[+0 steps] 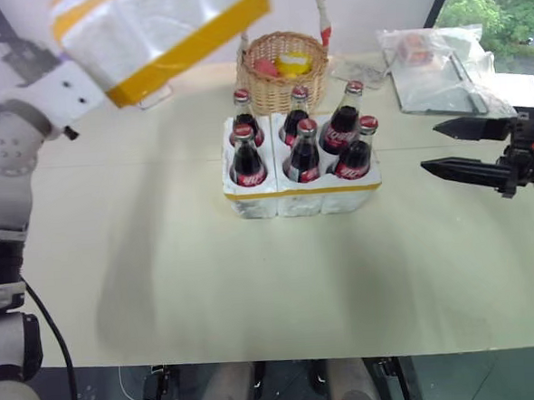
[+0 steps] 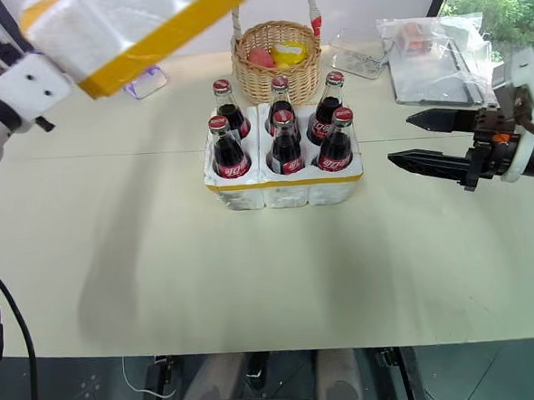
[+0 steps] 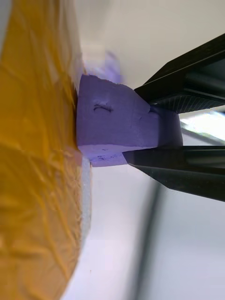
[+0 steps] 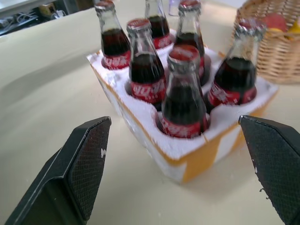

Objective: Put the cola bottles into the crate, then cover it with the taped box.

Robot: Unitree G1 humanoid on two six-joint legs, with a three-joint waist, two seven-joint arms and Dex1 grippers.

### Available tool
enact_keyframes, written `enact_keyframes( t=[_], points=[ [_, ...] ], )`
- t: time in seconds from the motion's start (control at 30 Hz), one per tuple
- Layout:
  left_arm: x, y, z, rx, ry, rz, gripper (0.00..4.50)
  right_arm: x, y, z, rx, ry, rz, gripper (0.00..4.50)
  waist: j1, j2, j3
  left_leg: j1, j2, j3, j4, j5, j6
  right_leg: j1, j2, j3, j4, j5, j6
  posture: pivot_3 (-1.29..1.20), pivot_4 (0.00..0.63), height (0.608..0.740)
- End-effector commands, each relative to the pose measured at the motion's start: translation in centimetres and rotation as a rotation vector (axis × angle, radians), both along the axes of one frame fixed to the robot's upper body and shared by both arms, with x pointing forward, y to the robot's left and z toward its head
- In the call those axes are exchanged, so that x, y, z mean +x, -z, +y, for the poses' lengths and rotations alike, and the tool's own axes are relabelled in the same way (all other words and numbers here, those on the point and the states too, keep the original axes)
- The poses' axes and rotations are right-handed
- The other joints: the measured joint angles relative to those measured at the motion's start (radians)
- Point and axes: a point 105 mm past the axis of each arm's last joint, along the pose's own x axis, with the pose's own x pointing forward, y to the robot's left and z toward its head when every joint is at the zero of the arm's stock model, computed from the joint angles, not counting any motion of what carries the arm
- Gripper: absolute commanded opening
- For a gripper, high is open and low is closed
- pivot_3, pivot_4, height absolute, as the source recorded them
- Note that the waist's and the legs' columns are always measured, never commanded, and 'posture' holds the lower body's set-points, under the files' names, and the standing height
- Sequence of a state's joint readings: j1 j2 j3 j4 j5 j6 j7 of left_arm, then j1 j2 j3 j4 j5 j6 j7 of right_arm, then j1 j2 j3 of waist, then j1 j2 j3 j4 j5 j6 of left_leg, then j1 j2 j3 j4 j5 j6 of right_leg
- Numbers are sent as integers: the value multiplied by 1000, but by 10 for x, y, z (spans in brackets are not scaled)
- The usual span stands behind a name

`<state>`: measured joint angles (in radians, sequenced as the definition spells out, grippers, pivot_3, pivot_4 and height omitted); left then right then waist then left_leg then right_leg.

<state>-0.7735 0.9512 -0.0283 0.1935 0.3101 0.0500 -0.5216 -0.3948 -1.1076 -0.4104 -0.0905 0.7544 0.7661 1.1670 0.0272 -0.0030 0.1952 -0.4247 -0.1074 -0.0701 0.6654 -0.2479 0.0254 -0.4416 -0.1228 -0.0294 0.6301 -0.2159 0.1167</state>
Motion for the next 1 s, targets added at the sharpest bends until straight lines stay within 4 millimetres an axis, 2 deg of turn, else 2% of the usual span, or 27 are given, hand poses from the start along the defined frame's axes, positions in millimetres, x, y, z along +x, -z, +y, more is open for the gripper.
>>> enact_keyframes(
  t=[0.03, 0.23, 0.33, 0.5, 0.63, 0.83, 0.93, 1.0],
  points=[
    [-16, -26, -34, 64, 144, 12, 670, -2, -9, -9, -4, 25, -62, 4500, -6, 0, 0, 0, 0, 0, 0, 0, 0, 0, 0, 0, 0, 0, 0, 0, 150, 740],
    [-37, -37, -82, 213, 289, 61, 670, -1, 3, -12, 2, 34, -63, 4500, -15, -1, 0, 0, 0, 0, 0, 0, 1, 0, 0, 0, 0, 0, 0, 0, 150, 740],
    [-41, -39, -97, 252, 322, 56, 670, 0, 7, -11, 2, 36, -66, 4500, -15, -1, 0, 0, 0, 1, 0, 0, 1, 1, 1, 0, 0, 0, 0, 0, 150, 740],
    [-44, -31, -103, 397, 299, 53, 670, 1, 6, -11, -5, 40, -72, 4500, -16, -1, 1, 1, 0, 1, 1, 0, 1, 1, 1, 0, 1, 0, 0, 0, 150, 740],
    [-43, -23, -98, 497, 245, 32, 670, 2, -1, -6, 1, 34, -84, 4500, -16, -1, 1, 1, 0, 1, 1, 0, 1, 1, 1, 0, 1, 0, 0, 0, 150, 740],
    [-41, 2, -106, 507, 261, 40, 670, 5, -4, 2, 4, 25, -87, 4500, -15, -1, 1, 1, 0, 1, 1, 0, 1, 2, 2, 1, 1, 0, 0, 0, 150, 740],
    [-40, 11, -108, 474, 260, 49, 1732, 7, -7, 8, 5, 15, -88, 4500, -15, -1, 1, 1, 0, 1, 1, 0, 1, 2, 2, 1, 1, 0, 0, 0, 150, 740],
    [-40, 15, -109, 471, 261, 53, 2699, 9, -8, 11, 4, 9, -89, 4500, -15, -1, 1, 1, 0, 1, 1, 0, 1, 2, 2, 1, 1, 0, 0, 0, 150, 740]
  ],
)
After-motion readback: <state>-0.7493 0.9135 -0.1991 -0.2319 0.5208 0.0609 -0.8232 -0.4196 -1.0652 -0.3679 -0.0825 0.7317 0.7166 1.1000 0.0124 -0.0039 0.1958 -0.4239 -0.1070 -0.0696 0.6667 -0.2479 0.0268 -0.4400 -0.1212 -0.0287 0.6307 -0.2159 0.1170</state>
